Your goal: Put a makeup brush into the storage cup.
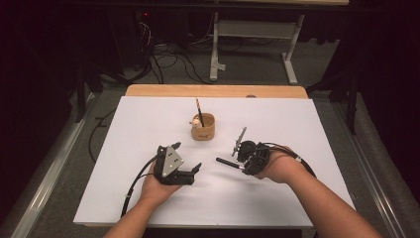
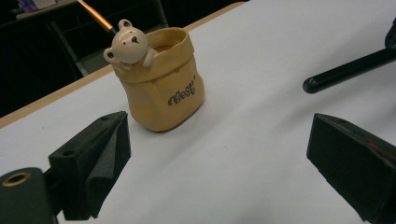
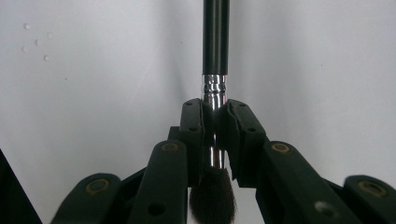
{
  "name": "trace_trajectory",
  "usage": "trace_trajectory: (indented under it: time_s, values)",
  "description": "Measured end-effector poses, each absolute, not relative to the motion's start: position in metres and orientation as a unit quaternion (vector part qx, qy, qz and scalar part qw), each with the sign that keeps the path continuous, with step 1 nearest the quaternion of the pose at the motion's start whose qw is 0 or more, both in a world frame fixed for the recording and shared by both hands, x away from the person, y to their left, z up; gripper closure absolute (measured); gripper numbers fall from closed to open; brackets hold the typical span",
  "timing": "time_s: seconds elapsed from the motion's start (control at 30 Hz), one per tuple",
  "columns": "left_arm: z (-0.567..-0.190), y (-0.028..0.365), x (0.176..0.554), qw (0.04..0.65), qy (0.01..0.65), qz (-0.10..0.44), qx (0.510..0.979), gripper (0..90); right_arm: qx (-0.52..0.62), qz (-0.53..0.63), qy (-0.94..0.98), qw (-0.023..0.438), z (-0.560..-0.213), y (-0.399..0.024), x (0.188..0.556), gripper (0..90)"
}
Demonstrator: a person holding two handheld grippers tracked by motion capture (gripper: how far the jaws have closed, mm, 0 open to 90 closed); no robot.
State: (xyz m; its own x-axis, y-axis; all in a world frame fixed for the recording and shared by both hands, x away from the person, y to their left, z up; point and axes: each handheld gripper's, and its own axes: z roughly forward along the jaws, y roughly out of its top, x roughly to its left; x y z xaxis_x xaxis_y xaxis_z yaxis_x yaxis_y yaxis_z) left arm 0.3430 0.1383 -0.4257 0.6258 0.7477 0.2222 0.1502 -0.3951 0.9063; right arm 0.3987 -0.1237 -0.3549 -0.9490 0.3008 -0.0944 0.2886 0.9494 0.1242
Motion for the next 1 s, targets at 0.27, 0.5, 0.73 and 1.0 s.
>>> trace_trajectory:
  time_s: [0.27,0.5,0.73,1.0]
  values:
    - [-0.43,0.131,0.339,0.44,0.265,0.342,0.787,7.8,0.138,0.062,0.987,0.056,-0.355,-0.121,0.398,79.7]
    - [-0.432,0.126,0.336,0.413,0.245,0.373,0.794,8.8,0.135,0.059,0.988,0.055,-0.353,-0.118,0.397,79.7]
    - [-0.433,0.123,0.334,0.379,0.22,0.413,0.798,10.8,0.128,0.058,0.988,0.057,-0.352,-0.113,0.397,79.6]
    - [-0.435,0.116,0.33,0.338,0.178,0.449,0.808,10.9,0.128,0.054,0.989,0.058,-0.351,-0.11,0.397,79.6]
